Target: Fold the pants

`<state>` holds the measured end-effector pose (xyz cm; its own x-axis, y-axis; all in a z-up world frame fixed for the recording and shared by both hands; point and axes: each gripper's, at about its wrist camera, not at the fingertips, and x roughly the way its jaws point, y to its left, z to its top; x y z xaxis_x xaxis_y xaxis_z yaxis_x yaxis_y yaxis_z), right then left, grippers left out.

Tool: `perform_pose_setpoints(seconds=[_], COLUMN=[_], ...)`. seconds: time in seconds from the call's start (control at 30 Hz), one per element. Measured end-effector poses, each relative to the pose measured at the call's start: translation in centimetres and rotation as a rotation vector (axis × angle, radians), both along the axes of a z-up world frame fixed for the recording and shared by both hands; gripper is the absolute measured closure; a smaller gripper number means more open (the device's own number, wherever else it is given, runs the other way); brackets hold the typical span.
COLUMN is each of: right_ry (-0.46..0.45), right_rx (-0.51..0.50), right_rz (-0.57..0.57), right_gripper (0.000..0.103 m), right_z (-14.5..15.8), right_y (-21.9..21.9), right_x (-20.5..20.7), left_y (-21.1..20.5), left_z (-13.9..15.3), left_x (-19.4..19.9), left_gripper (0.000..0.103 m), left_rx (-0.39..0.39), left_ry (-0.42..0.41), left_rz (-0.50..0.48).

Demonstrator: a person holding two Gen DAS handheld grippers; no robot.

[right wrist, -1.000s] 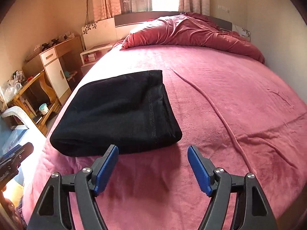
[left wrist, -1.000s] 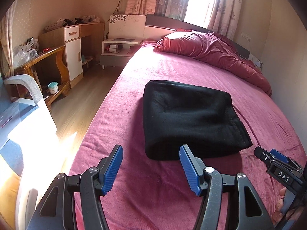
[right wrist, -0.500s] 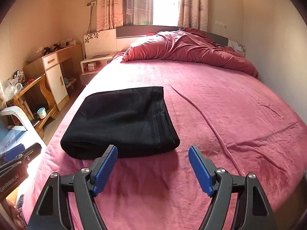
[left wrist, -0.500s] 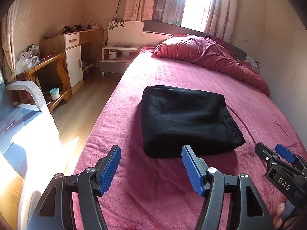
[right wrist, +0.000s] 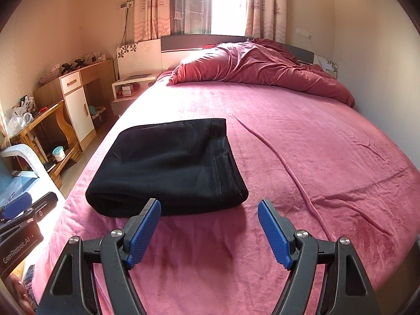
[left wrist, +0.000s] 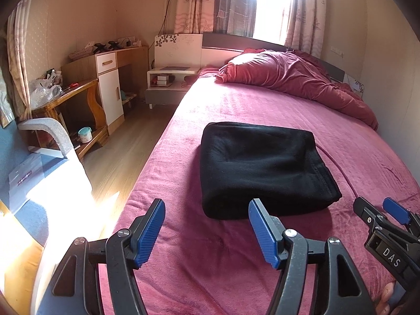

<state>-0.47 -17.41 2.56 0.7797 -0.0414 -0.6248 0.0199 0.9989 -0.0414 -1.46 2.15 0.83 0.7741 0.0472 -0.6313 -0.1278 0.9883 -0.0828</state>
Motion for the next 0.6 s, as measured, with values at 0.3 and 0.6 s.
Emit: perform_pose_setpoints(seconds=[0.3, 0.6], right_ry=[0.01, 0.012], right_rx=[-0.001, -0.004], right_rz=[-0.004, -0.009], right_gripper=[0.026, 0.026], right_z=[-0.43, -0.72], right_y=[-0.14, -0.44], right_x=[-0.01, 0.0], left_y=[-0.35, -0.37], left_z=[-0.11, -0.17], left_x=[-0.04, 0.03], left_gripper=[0.036, 0.036], left_rx=[0.004, 0.008], left_ry=[0.003, 0.007], left_rz=[-0.012, -0.011])
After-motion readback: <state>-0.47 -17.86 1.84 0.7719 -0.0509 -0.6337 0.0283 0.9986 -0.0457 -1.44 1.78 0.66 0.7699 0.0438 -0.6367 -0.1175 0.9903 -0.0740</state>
